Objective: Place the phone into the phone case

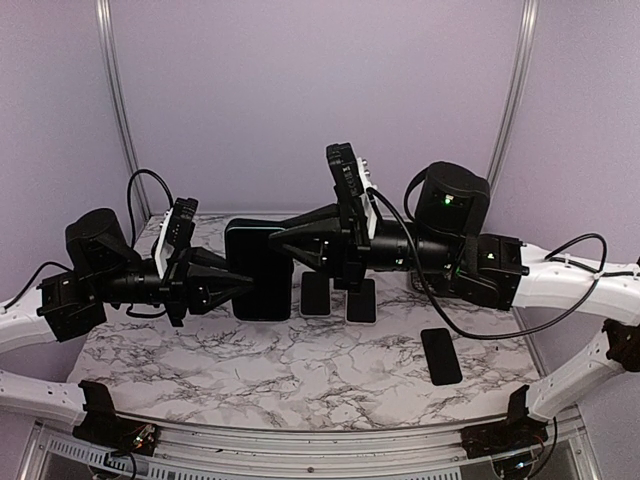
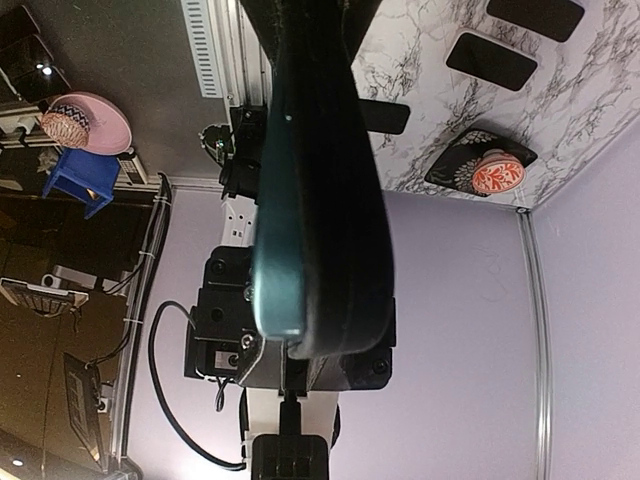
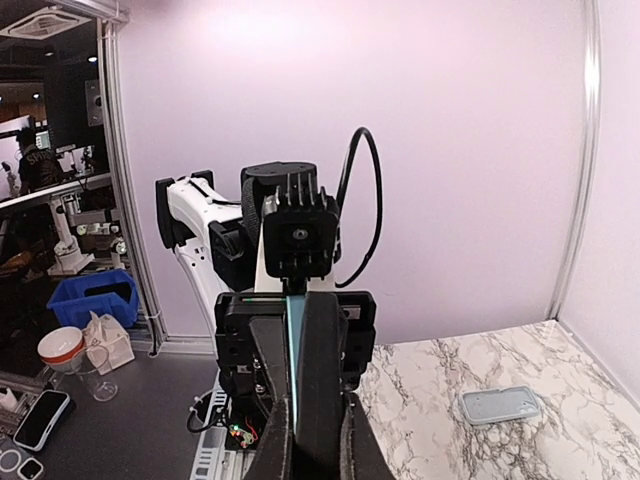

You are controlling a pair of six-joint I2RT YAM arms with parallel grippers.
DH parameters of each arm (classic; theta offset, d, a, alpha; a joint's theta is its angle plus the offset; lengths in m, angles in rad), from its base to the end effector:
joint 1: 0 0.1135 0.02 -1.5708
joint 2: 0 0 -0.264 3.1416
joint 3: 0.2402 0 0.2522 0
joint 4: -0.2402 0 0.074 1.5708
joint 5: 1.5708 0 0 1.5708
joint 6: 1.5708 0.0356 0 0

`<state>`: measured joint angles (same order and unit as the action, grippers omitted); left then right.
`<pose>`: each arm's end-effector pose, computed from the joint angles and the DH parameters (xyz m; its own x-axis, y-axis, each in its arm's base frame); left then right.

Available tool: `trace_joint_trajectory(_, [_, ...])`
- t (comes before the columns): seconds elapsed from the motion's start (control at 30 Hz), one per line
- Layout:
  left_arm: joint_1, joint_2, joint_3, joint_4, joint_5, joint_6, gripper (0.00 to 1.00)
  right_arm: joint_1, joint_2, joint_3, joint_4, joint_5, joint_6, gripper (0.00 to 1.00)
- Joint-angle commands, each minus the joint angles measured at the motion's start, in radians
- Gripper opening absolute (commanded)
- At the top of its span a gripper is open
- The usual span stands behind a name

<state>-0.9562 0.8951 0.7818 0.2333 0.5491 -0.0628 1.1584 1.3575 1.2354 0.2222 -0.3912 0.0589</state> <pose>0.1051 -0.1812 0.3639 0.0064 -0.1019 -0.9948 0.9981 0.0622 0.0001 0.1162 0.2995 0.4119 -0.0188 0.0928 -0.9955 -0.9996 0.0175 0.0205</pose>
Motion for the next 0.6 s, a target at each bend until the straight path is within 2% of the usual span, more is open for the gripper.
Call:
trace_joint_trajectory(0.0, [-0.003,-0.008,0.014,0.039,-0.008,-0.042,0.0,-0.003,0.011,0.033,-0.028,0.004,-0.056,0.0])
trace_joint_trajectory(0.1, [-0.005,-0.006,0.019,0.033,-0.013,-0.036,0.0,-0.004,0.011,0.033,-0.036,0.014,-0.053,0.02])
trace_joint_trajectory(0.17, [-0.007,-0.009,0.022,0.03,-0.019,-0.027,0.0,-0.005,0.009,0.02,-0.039,0.044,-0.046,0.53])
trace_joint_trajectory(0.2, [-0.007,-0.011,0.025,0.029,-0.026,-0.022,0.0,-0.005,0.011,0.01,-0.039,0.047,-0.043,0.7])
trace_joint_trajectory(0.23, [-0.008,-0.013,0.028,0.029,-0.03,-0.017,0.0,-0.005,0.012,0.0,-0.037,0.048,-0.037,0.77])
trace_joint_trajectory(0.3, [-0.009,-0.02,0.033,0.029,-0.037,-0.007,0.0,-0.005,0.012,-0.022,-0.029,0.047,-0.024,0.8])
trace_joint_trajectory(0.37, [-0.009,-0.022,0.033,0.029,-0.04,-0.001,0.0,-0.005,0.012,-0.046,-0.011,0.042,-0.008,0.73])
trace_joint_trajectory(0.4, [-0.009,-0.021,0.034,0.029,-0.039,0.0,0.0,-0.005,0.012,-0.057,0.003,0.038,0.0,0.64])
trace_joint_trajectory(0.47, [-0.009,-0.018,0.034,0.028,-0.036,-0.004,0.0,-0.005,0.015,-0.068,0.022,0.028,0.009,0.42])
trace_joint_trajectory(0.53, [-0.009,-0.016,0.034,0.028,-0.034,-0.007,0.0,-0.005,0.017,-0.067,0.024,0.018,0.009,0.13])
trace_joint_trajectory(0.57, [-0.009,-0.016,0.033,0.026,-0.032,-0.006,0.0,-0.005,0.016,-0.068,0.023,0.018,0.006,0.01])
